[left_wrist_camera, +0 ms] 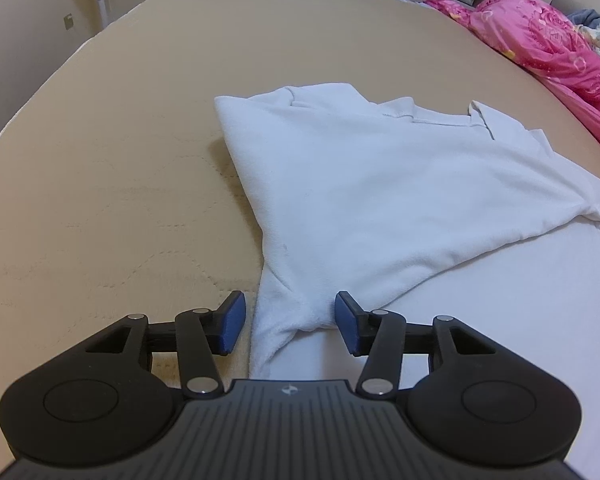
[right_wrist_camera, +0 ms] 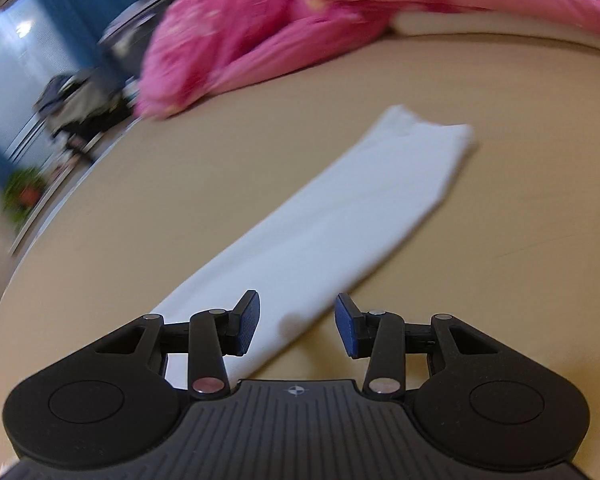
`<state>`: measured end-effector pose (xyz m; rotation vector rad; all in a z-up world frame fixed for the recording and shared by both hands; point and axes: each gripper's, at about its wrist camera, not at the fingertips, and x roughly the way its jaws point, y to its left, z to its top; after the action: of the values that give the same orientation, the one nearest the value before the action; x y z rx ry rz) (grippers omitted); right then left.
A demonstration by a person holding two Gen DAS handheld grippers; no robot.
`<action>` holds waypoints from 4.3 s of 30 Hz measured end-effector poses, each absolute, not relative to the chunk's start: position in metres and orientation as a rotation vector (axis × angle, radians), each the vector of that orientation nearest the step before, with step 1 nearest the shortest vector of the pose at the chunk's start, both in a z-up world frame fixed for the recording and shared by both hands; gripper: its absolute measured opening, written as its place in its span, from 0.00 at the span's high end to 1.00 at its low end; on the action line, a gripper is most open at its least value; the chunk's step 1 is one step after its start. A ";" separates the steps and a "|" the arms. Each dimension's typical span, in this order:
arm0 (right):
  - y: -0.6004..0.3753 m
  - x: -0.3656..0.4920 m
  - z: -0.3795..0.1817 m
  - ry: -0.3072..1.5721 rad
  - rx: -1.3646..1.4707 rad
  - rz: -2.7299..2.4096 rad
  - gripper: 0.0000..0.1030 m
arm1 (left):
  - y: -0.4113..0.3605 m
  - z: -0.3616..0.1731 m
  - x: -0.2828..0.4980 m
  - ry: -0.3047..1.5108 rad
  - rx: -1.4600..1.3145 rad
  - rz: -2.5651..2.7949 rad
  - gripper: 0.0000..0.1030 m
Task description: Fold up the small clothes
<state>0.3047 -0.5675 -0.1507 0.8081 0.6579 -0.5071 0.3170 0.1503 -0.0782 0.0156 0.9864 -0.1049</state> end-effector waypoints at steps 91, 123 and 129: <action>-0.236 0.257 -0.116 0.927 -0.126 0.304 0.65 | 0.199 -0.061 0.335 0.707 -0.315 -0.037 0.52; -0.227 0.260 -0.118 0.927 -0.171 0.309 0.64 | 0.173 -0.050 0.321 0.643 -0.235 -0.037 0.94; -0.227 0.259 -0.118 0.923 -0.172 0.306 0.64 | 0.162 -0.087 0.339 0.778 -0.180 -0.041 0.93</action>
<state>0.2585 -0.2272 -0.1177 -0.1723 0.9235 0.3060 0.3389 0.1624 -0.0872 -0.1799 0.7782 -0.0410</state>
